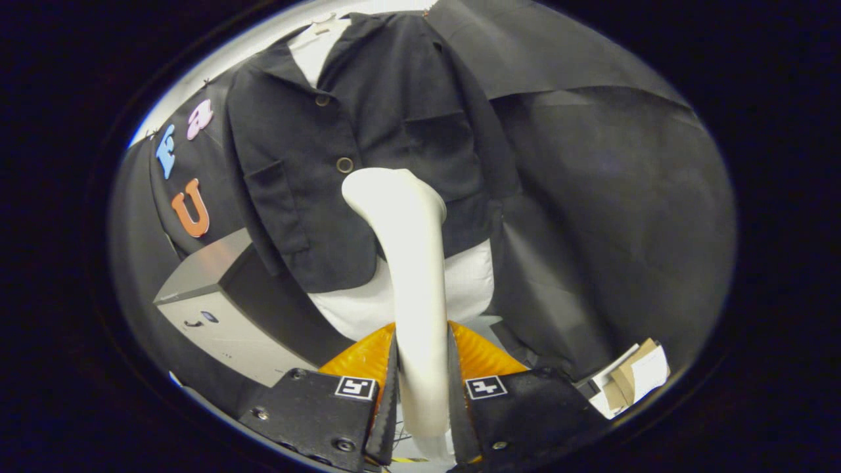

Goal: Iron the clothes twice with a garment steamer, once on the left side and once on the right side.

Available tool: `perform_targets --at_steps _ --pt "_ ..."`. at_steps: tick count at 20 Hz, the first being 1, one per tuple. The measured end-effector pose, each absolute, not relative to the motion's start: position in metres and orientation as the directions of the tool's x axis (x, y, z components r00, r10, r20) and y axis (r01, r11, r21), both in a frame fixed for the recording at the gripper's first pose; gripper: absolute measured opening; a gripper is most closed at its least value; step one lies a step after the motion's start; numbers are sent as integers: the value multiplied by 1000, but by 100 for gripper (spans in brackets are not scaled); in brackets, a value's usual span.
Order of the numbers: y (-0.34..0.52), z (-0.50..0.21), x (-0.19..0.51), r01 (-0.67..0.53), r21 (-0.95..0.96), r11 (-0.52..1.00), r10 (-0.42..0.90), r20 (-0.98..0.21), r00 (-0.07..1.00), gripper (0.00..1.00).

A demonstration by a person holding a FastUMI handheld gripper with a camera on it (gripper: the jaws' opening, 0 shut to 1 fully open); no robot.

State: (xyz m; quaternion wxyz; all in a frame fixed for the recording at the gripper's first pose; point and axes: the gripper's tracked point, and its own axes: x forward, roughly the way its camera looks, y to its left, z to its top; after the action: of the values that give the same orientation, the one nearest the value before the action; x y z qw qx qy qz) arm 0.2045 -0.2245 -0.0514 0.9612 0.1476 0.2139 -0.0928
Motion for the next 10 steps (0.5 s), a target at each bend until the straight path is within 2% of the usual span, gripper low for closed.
perform_targets --at_steps 5,10 --pt "-147 -20 119 228 236 945 -126 -380 917 37" --pt "-63 -10 43 143 186 972 -69 -357 932 37"
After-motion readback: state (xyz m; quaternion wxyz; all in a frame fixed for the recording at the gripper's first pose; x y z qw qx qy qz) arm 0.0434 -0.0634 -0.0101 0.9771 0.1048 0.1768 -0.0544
